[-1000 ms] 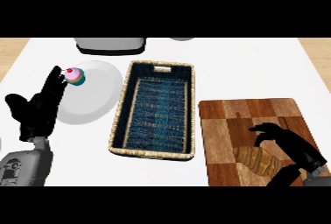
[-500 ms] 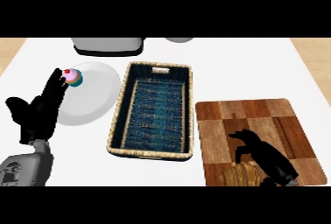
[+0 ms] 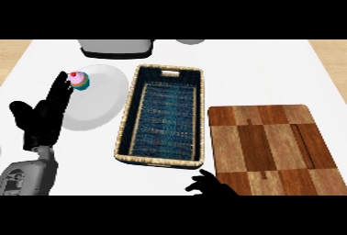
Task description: Pick the croissant from the cutting board and place it in the basket
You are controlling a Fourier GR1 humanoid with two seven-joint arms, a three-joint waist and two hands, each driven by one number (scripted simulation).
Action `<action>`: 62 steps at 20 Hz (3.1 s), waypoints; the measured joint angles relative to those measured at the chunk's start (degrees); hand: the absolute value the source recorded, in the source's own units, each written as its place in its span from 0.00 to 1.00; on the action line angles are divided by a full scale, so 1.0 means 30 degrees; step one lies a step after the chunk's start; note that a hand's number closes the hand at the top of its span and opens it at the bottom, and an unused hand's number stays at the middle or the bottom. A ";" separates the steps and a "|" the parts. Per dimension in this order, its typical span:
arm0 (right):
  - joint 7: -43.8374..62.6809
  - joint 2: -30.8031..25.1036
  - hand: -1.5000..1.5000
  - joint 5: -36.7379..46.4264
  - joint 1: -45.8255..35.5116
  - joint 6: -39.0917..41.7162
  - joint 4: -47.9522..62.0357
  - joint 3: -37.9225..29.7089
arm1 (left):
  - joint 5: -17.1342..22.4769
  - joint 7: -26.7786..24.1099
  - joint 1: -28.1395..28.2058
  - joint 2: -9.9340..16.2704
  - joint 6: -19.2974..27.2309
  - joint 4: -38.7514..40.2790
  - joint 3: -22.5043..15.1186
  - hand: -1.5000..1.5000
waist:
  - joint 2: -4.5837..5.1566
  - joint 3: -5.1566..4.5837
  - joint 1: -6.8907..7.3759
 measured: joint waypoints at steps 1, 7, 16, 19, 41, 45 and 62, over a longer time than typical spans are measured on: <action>0.0280 0.0302 1.00 -0.0364 0.0372 -0.0610 -0.0178 0.1036 | 0.0029 0.0026 -0.0014 -0.0010 -0.0006 0.0051 0.0016 0.50 | 0.0064 0.0119 -0.0038; 0.1594 0.1214 1.00 -0.2408 0.2719 -0.5600 -0.1559 0.7552 | 0.0037 -0.0101 0.0153 0.0088 0.0115 0.0138 0.0275 0.50 | 0.0249 0.0483 -0.0368; 0.6225 0.0776 1.00 -0.1168 0.2408 -1.1520 -0.3152 1.2104 | 0.0013 -0.0088 0.0272 0.0185 0.0268 -0.0011 0.0488 0.50 | 0.0317 0.0463 -0.0582; 0.7392 0.0537 1.00 -0.0825 0.1786 -1.2288 -0.3137 1.2503 | 0.0105 -0.0112 0.0387 0.0268 0.0093 -0.0020 0.0513 0.50 | 0.0333 0.0452 -0.0574; 1.3342 -0.0477 1.00 0.2898 -0.1524 -1.5064 -0.2922 1.4137 | 0.0218 -0.0302 0.0566 0.0382 0.0021 -0.0314 0.0703 0.50 | 0.0526 0.0418 -0.0536; 1.4561 -0.0520 1.00 0.3882 -0.2112 -1.4691 -0.2869 1.4023 | 0.0241 -0.0241 0.0440 0.0409 -0.0028 -0.0374 0.0676 0.50 | 0.0592 0.0414 -0.0463; 1.9916 -0.0526 1.00 0.6454 -0.6171 -1.4056 -0.2713 1.3126 | 0.0290 -0.0146 -0.0182 0.0203 -0.0380 -0.0372 0.0150 0.50 | 0.0929 0.0494 0.0613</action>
